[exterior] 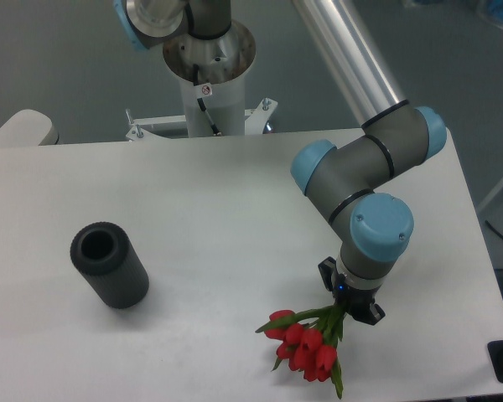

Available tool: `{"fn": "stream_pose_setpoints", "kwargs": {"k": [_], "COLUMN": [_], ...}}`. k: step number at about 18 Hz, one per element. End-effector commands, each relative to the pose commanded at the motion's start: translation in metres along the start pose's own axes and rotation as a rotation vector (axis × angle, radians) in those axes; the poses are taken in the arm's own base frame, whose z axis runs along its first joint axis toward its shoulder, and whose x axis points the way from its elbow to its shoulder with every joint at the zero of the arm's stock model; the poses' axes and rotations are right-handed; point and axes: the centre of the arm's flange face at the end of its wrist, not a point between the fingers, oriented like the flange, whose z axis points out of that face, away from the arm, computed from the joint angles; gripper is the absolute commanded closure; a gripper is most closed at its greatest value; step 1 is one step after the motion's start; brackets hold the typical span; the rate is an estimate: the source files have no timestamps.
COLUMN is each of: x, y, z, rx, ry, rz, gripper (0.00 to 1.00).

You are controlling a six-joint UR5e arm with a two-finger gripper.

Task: Insert the flowers into the vase
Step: 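Lift the red tulip bunch with the gripper and swing toward the black vase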

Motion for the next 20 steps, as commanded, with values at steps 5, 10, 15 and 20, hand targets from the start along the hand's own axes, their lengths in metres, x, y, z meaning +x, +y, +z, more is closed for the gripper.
{"fn": "stream_pose_setpoints", "kwargs": {"k": [5, 10, 15, 20], "x": [0.0, 0.0, 0.009, 0.023], "y": [0.0, -0.001, -0.017, -0.05], "z": [0.0, 0.0, -0.015, -0.053], "rx": [0.002, 0.009, 0.074, 0.261], "ry": [0.0, 0.001, -0.003, 0.002], "rz": [0.0, -0.002, -0.104, -0.194], "gripper": [1.0, 1.0, 1.0, 1.0]}}
